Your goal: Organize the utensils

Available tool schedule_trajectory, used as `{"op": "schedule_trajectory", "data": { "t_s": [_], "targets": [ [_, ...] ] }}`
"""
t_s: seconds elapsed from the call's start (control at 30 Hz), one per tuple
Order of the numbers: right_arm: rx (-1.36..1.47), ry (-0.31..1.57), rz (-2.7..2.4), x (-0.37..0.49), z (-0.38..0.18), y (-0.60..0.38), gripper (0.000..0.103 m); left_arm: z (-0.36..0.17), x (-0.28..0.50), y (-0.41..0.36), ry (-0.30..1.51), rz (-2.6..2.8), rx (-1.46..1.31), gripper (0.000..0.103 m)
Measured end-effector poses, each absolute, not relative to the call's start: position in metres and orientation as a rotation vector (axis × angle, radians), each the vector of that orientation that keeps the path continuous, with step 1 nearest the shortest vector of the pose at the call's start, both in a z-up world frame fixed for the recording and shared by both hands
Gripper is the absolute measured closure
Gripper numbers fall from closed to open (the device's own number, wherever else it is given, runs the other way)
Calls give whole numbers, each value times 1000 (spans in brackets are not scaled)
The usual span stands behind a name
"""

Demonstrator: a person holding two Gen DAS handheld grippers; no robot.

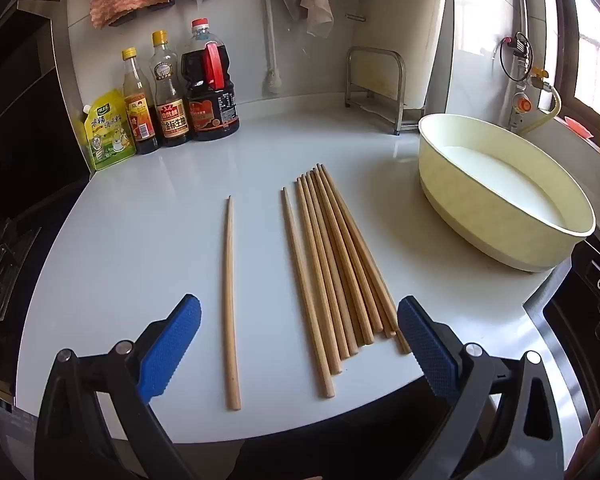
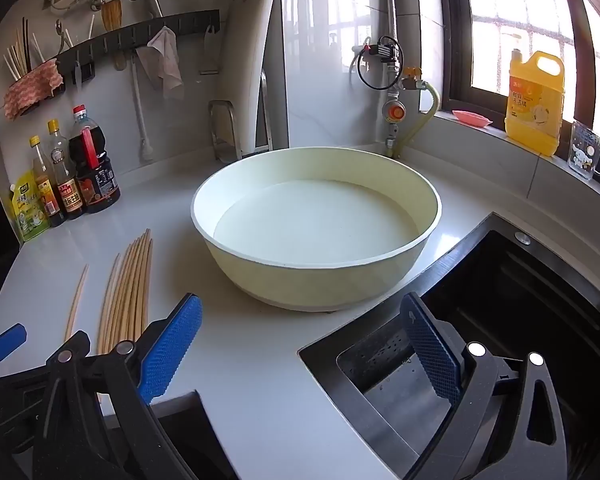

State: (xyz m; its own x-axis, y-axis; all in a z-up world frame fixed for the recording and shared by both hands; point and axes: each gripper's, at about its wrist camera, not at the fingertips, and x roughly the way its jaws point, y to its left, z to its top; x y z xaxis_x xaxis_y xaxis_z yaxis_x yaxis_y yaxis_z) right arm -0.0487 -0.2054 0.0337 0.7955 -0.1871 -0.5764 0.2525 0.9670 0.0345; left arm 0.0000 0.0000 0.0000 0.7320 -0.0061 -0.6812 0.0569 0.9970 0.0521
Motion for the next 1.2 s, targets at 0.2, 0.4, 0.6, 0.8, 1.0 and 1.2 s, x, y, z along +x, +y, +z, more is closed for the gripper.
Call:
{"op": "schedule_trajectory", "data": {
  "t_s": [0.2,0.4,0.6,0.8,1.0,1.2],
  "targets": [
    [105,604,-237,-50,34,-202,8,0,0,1,752,-39,75,6],
    [106,604,-240,-51,37,-193,8,4,5,14,751,-42,73,6],
    [98,602,-232,-51,35,-198,8,10,1,13,745,-35,83,6],
    [79,599,-214,-54,37,-189,8,12,-1,9,737,-34,82,6],
    [69,598,-206,-54,37,-184,8,13,-2,8,731,-31,79,6],
    [72,598,-203,-55,36,-185,8,16,-3,10,723,-27,66,6]
  ]
}}
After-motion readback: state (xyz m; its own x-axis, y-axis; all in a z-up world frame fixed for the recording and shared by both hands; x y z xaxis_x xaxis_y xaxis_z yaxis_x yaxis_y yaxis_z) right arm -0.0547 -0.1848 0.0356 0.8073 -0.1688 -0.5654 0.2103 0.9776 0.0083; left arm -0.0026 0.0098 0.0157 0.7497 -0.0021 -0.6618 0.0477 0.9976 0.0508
